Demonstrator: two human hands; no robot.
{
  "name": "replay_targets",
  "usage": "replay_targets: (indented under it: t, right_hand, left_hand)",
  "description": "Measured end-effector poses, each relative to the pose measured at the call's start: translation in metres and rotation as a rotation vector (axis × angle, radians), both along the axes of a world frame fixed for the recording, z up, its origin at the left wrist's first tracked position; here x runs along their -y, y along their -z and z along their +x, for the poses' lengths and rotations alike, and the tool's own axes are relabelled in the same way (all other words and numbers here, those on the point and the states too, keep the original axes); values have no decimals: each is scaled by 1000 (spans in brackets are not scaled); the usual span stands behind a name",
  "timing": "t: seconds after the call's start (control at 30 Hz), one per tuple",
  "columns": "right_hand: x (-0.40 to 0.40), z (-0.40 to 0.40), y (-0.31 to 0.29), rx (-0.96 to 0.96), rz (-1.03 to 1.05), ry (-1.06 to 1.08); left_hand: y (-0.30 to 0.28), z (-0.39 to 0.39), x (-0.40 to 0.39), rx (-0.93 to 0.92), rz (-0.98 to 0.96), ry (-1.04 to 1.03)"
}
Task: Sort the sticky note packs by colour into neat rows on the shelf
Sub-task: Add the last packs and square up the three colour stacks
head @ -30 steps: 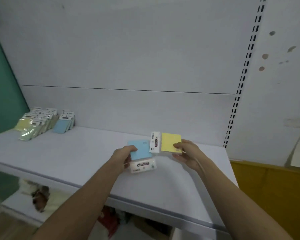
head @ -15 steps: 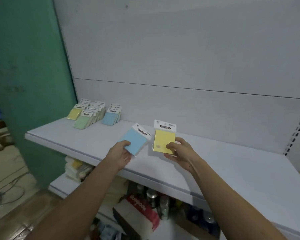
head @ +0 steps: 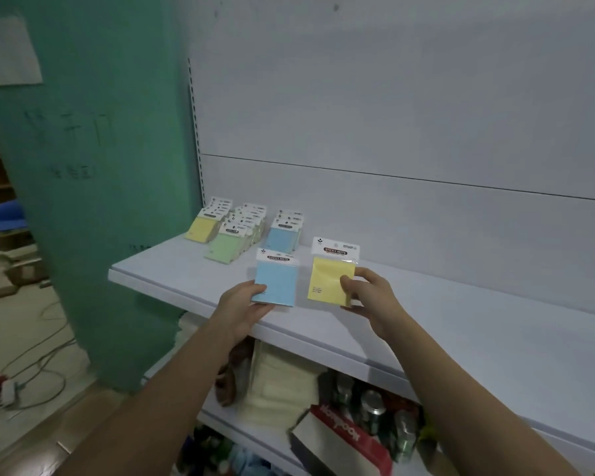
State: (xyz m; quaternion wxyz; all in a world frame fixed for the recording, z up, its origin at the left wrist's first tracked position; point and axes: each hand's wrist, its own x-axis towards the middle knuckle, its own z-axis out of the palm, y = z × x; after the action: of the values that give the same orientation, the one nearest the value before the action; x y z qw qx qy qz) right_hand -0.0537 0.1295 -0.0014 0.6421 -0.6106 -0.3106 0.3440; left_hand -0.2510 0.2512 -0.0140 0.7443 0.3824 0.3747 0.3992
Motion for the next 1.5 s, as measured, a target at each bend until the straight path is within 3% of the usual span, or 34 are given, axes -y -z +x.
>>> replay_targets:
  t: [0.33, 0.6, 0.87, 1.2, 1.5]
  right_hand:
    - [-117, 3, 27, 7, -8, 159]
    - [-181, 18, 30, 57, -13, 330]
    - [-204, 15, 32, 183, -31, 453]
    - [-232, 17, 41, 191, -5, 574]
    - [-235, 30, 54, 251, 3, 526]
  left_hand:
    - [9, 6, -121, -318, 294, 2]
    - [8, 55, -194, -417, 449, 66]
    - [22, 86, -235, -633, 676, 0]
    - [35, 117, -255, -803, 871, -4]
    - [45, 119, -259, -788, 997, -37]
